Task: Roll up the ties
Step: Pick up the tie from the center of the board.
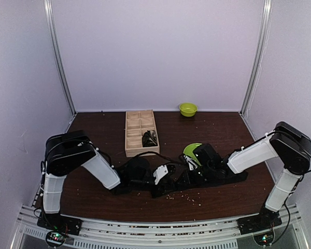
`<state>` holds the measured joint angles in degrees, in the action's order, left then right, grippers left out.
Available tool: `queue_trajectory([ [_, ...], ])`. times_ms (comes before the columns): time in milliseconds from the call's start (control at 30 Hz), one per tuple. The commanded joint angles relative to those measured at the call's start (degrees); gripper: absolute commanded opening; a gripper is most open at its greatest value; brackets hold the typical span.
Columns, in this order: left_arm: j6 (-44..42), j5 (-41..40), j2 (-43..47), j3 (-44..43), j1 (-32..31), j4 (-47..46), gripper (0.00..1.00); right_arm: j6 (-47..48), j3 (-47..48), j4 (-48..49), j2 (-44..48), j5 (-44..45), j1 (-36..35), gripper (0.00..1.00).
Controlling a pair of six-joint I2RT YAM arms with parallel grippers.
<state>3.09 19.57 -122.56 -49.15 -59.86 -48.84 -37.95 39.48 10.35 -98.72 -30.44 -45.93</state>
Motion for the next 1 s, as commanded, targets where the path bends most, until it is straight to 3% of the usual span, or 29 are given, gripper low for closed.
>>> queue_trajectory([
  [0,-4.9,-4.4,3.4,-2.4,-0.3,16.0,0.34,-0.6,-1.4,-4.5,-0.2,3.4,0.2,0.00],
  [100,-7.6,-6.5,6.1,-3.7,-0.4,25.5,0.31,-1.2,-2.0,-4.3,3.0,2.5,1.1,0.03],
  [200,-9.0,-6.9,7.3,-5.3,-0.4,32.9,0.30,-3.2,-3.2,-2.0,6.5,-0.2,2.2,0.15],
  [300,-9.5,-7.0,7.3,-6.4,-0.4,36.4,0.31,-7.3,-4.1,2.8,8.4,-3.4,2.3,0.33],
  [400,-9.2,-7.2,6.6,-7.0,-0.4,37.2,0.31,-14.3,-6.3,13.3,7.7,-6.8,1.9,0.39],
  [700,-9.1,-7.3,6.6,-6.8,-0.3,37.1,0.31,-21.5,-6.6,22.9,2.6,-8.0,0.2,0.42],
  [967,-9.1,-7.2,6.6,-7.0,-0.3,37.2,0.32,-19.0,-3.9,17.2,-0.1,-6.2,-1.2,0.38],
])
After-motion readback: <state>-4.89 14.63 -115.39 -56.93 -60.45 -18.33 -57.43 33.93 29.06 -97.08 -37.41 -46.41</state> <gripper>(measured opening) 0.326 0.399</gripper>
